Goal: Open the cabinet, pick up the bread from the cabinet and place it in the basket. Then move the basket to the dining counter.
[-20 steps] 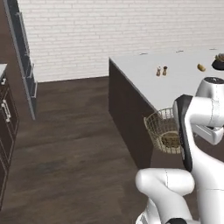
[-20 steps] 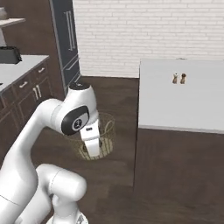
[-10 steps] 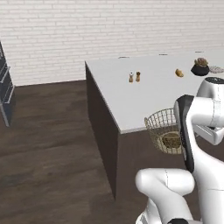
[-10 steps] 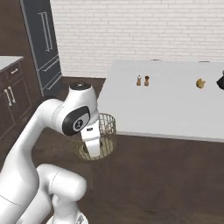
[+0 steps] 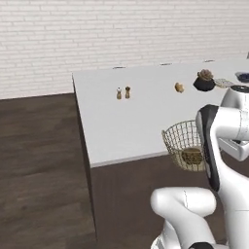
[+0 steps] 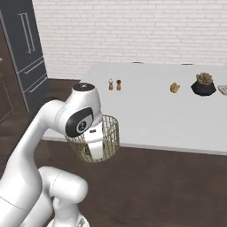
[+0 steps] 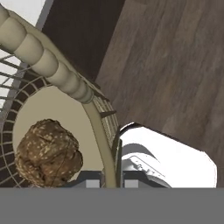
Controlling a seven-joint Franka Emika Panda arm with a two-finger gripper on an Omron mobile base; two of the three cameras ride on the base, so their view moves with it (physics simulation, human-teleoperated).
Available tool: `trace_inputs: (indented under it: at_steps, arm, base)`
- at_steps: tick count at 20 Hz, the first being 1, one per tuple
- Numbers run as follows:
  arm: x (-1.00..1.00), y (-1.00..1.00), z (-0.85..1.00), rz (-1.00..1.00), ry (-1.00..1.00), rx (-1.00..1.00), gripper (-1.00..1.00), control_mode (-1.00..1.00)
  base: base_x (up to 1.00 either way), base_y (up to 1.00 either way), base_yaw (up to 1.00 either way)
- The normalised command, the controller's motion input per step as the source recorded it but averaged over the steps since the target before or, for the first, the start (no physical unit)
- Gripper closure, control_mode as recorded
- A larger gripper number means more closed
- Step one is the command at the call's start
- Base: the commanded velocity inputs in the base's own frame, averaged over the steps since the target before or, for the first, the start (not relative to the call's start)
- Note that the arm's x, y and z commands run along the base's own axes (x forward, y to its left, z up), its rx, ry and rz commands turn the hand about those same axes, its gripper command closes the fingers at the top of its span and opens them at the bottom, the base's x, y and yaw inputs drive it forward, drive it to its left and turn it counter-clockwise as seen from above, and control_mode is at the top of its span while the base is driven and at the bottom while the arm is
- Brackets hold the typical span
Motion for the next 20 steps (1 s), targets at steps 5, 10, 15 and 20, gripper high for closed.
trace_inputs:
  at_steps: [5, 10, 15, 20]
  arm:
    - [0.0, 0.0, 0.0, 0.0, 0.0, 0.0, 1.0, 1.0]
    - [0.0, 0.0, 0.0, 0.0, 0.0, 0.0, 1.0, 1.0]
    - [0.04, 0.0, 0.0, 0.0, 0.0, 0.0, 1.0, -1.0]
    - [0.79, -0.01, 0.0, 0.01, 0.0, 0.0, 1.0, -1.0]
  base:
    - [0.88, -0.07, 0.06]
    - [0.73, 0.0, 0.0]
    - [0.09, 0.0, 0.0]
    - [0.0, 0.0, 0.0]
